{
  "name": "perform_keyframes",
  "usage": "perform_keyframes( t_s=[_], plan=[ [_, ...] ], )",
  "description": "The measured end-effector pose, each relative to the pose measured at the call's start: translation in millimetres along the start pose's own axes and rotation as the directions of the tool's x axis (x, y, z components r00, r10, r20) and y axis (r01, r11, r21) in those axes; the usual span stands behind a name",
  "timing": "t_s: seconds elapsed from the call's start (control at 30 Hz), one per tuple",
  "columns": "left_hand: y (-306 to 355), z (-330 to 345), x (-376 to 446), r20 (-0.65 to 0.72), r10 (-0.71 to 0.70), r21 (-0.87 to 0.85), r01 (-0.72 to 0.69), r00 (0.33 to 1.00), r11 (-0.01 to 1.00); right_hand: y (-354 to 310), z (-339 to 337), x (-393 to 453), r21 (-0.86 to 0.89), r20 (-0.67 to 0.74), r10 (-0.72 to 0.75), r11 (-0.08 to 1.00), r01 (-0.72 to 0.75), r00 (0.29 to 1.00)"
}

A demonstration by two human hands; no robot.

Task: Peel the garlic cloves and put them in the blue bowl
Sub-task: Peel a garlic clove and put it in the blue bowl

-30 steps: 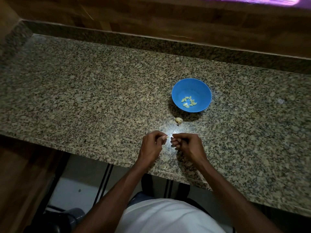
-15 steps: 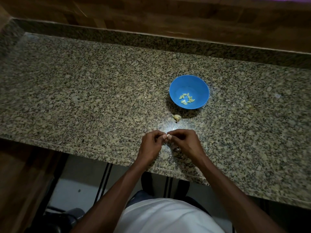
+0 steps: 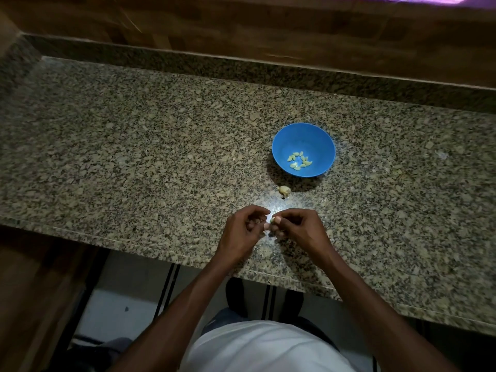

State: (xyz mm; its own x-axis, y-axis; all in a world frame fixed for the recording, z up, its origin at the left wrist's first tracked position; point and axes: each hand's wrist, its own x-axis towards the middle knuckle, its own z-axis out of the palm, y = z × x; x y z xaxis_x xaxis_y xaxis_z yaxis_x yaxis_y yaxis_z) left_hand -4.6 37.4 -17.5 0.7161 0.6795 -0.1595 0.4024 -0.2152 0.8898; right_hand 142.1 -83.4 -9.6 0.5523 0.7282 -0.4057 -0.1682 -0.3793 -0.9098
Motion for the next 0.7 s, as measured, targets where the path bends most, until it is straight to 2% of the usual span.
perform_keyframes(
  t_s=[0.13,0.37,0.5,0.7],
  plan=[
    [4,2,3,0.012,-0.017,-0.018,0.018,1.000,1.000,-1,2,0,-0.068,0.026,-0.017,0.998,0.019,1.000],
    [-1,3,6,-0.026,-0.024,0.053,0.026,0.999,0.998,-1,5,-4,0.090,0.060,0.018,0.996,-0.024,0.998],
    [0,5,7,-0.068,-0.058,-0.003,0.058,0.996,0.998,2,7,-5,0.137,0.019,0.017,0.990,-0.019,1.000],
    [1,6,7,-0.057,-0.100,-0.012,0.099,0.993,0.995,6,12,-4,0.066,-0.073,-0.058,0.996,0.063,0.996]
  ],
)
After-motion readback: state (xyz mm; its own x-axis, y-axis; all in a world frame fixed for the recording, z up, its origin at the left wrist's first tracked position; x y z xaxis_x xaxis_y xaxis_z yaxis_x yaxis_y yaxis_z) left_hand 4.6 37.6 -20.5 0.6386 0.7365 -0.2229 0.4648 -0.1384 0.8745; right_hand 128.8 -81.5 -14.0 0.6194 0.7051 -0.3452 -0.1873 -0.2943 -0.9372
